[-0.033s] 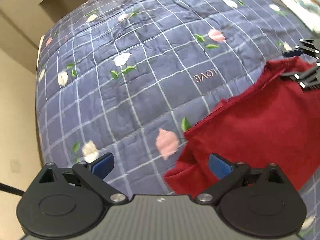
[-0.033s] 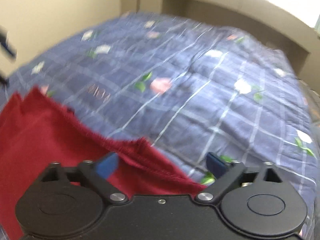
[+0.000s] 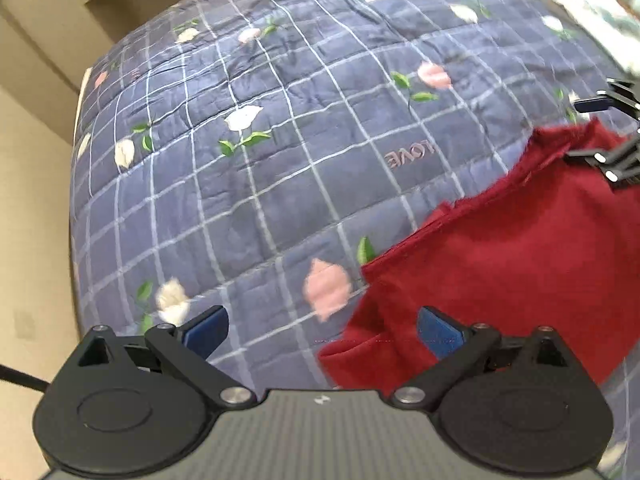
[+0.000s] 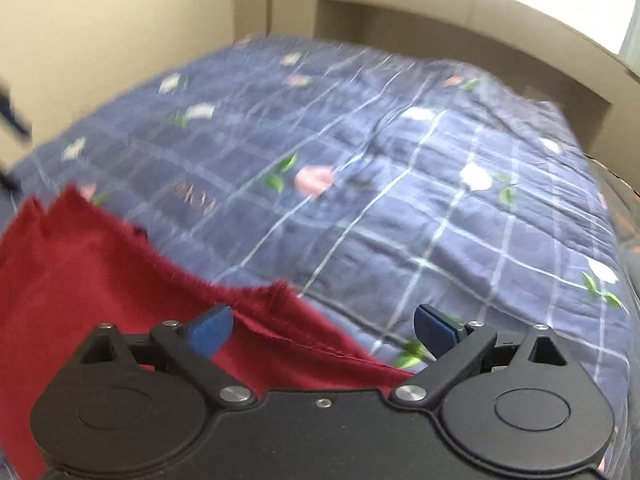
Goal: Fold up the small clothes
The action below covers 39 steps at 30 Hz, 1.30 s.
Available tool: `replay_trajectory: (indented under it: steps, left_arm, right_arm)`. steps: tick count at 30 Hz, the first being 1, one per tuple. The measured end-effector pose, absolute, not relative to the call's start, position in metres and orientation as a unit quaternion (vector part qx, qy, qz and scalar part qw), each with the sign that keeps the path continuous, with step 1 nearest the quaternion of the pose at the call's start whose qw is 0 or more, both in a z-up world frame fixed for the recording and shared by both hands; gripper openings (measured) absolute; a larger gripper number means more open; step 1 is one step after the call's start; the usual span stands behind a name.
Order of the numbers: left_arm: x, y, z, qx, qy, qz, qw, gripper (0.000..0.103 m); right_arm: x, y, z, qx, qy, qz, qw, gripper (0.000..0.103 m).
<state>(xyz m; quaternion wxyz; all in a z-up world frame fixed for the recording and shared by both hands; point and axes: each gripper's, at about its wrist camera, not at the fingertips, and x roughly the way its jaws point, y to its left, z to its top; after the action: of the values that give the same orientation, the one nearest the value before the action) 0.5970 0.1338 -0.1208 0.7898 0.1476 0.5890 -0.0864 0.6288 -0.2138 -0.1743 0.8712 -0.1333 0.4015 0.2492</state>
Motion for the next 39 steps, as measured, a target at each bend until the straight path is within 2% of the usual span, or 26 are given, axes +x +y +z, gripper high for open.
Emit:
replay_trajectory:
  steps: [3,9,18,22,28,33,39]
  left_arm:
    - [0.582,0.122,-0.144,0.107,0.57,-0.082,0.811,0.102]
    - [0.558,0.104,-0.189,0.053,0.52,0.011,0.853,0.102]
    - [0.569,0.13,-0.224,-0.034,0.479,0.144,0.865,0.103]
    - [0.562,0.133,-0.222,-0.06,0.466,0.161,0.868,0.103]
    - [0.525,0.117,-0.19,-0.054,0.426,0.167,0.887,0.102]
    - [0.475,0.095,-0.175,-0.058,0.406,0.145,0.9,0.103]
    - [0.414,0.067,-0.194,-0.046,0.414,0.144,0.897,0.103]
  right_arm:
    - [0.615,-0.232,-0.17,-0.103,0.389,0.23,0.886,0.102]
    - [0.593,-0.257,-0.194,-0.101,0.396,0.149,0.9,0.102]
    - [0.611,-0.282,-0.219,-0.102,0.378,0.033,0.919,0.102]
    - [0.589,-0.29,-0.205,-0.109,0.36,0.027,0.926,0.102]
    - [0.523,-0.282,-0.181,-0.102,0.342,0.086,0.93,0.102]
    - [0.466,-0.262,-0.189,-0.122,0.347,0.114,0.923,0.102]
    - [0.42,-0.26,-0.21,-0.15,0.358,0.077,0.918,0.102]
